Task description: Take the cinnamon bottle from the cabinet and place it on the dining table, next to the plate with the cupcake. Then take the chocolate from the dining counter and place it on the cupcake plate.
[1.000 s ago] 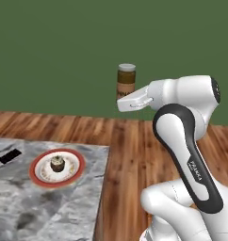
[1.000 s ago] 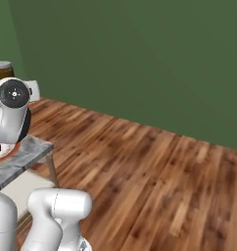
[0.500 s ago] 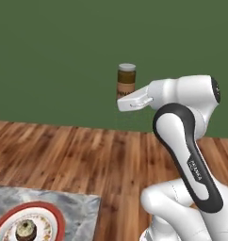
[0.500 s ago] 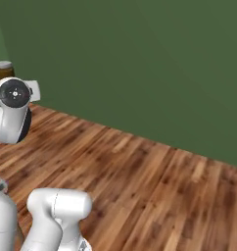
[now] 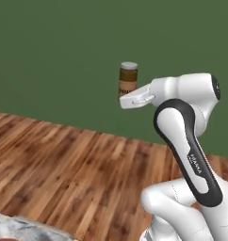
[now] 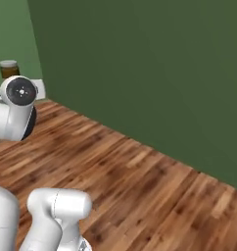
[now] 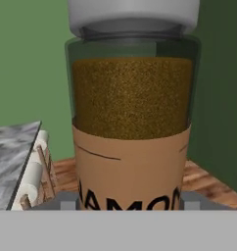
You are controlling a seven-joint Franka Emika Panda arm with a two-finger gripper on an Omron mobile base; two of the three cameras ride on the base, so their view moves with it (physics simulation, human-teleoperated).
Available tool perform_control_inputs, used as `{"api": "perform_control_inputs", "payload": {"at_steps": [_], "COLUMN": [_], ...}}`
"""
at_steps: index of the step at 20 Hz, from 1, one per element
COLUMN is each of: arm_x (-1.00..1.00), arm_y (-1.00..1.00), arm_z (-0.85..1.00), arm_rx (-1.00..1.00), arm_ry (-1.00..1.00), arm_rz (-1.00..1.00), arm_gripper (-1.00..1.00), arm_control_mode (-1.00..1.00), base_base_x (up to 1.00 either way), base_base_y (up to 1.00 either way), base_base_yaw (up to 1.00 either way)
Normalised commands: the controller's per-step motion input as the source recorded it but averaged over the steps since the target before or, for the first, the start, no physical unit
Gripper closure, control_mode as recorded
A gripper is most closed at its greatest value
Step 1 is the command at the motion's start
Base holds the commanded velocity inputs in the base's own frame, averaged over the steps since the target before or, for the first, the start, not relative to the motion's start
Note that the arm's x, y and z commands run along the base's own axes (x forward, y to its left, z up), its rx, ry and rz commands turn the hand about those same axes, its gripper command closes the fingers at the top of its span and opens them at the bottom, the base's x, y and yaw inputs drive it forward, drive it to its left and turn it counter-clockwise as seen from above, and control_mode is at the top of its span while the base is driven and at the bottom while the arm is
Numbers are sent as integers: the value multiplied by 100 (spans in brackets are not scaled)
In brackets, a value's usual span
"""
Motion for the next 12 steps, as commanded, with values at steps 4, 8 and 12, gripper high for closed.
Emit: {"api": "perform_control_inputs", "payload": {"at_steps": [4, 8, 12], "arm_x": [0, 0, 0], "arm_y": [0, 0, 0], "arm_z": [0, 0, 0], "arm_rx": [0, 0, 0], "arm_ry": [0, 0, 0], "arm_rz": [0, 0, 0], "arm_gripper": [100, 100, 100], "arm_control_mode": [100, 100, 100], "base_base_x": [60, 59, 60], "base_base_y": [-9, -9, -8], "base_base_yaw": [58, 61, 61]}}
